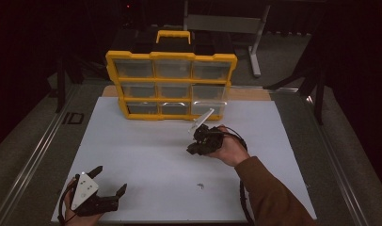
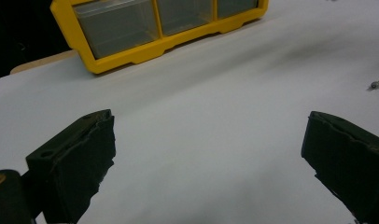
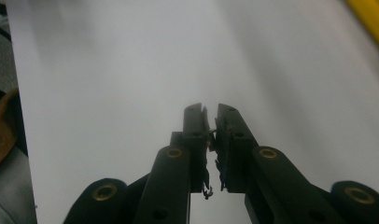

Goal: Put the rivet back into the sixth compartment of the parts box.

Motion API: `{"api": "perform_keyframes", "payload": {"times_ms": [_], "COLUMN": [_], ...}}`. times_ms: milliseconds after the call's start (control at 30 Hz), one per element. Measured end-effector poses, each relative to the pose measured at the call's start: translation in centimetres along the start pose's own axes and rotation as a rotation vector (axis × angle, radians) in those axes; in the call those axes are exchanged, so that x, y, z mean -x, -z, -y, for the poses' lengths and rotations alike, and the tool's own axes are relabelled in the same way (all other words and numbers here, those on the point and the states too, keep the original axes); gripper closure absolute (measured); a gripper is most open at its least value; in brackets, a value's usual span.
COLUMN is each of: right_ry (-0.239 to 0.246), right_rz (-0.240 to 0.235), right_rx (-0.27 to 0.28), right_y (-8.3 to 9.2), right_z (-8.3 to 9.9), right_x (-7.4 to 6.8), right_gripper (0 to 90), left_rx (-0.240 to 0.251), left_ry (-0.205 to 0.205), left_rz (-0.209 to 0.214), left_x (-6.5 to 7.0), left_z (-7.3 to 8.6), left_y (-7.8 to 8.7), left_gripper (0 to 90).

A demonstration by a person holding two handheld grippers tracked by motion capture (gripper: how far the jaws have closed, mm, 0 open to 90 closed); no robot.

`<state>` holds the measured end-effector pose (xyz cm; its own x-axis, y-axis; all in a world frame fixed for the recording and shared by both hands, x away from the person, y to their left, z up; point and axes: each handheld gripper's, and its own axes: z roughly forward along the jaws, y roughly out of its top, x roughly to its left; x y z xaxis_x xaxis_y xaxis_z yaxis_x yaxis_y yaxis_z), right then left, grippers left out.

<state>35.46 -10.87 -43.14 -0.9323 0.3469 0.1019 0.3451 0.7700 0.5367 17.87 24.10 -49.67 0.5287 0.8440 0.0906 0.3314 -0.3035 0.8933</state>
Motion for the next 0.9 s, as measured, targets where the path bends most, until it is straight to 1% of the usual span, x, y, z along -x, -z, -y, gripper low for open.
{"api": "perform_keyframes", "payload": {"times_ms": [67, 133, 233, 267, 300, 433, 700, 800, 833, 900], "right_ry": [-0.004, 0.000, -0.002, 0.005, 0.001, 0.008, 0.024, 0.014, 0.014, 0.007], "right_rz": [0.001, 0.004, 0.008, 0.013, 0.020, 0.033, 0.073, 0.084, 0.084, 0.095], "right_rx": [0.027, 0.052, 0.058, 0.072, 0.090, 0.117, 0.141, 0.152, 0.152, 0.158], "right_y": [1.0, 1.7, 2.0, 2.3, 3.0, 4.2, 6.2, 6.8, 6.8, 7.3], "right_z": [-0.7, -1.2, -1.4, -1.7, -2.4, -3.6, -5.3, -5.7, -5.7, -6.0], "right_x": [0.4, 0.7, 0.9, 1.1, 1.4, 1.9, 3.2, 3.9, 3.9, 4.5], "right_gripper": [82.9, 82.9, 82.9, 82.9, 82.9, 82.9, 82.9, 82.9, 82.9, 82.9], "left_rx": [0.000, 0.002, 0.001, 0.000, 0.002, 0.001, 0.004, 0.001, 0.001, 0.000], "left_ry": [0.002, 0.002, 0.003, 0.001, 0.004, 0.004, 0.007, 0.005, 0.005, 0.004], "left_rz": [0.000, 0.000, 0.001, 0.001, 0.001, 0.003, 0.003, 0.003, 0.003, 0.004], "left_x": [0.0, 0.0, 0.0, 0.0, 0.0, 0.0, 0.0, -0.1, -0.1, 0.0], "left_z": [0.0, 0.0, 0.0, 0.0, 0.0, 0.0, 0.1, 0.1, 0.1, 0.1], "left_y": [0.0, 0.0, 0.0, 0.0, 0.0, 0.0, 0.1, 0.1, 0.1, 0.1], "left_gripper": [3.1, 3.1, 3.1, 3.1, 3.1, 3.1, 3.1, 3.1, 3.1, 3.1]}}
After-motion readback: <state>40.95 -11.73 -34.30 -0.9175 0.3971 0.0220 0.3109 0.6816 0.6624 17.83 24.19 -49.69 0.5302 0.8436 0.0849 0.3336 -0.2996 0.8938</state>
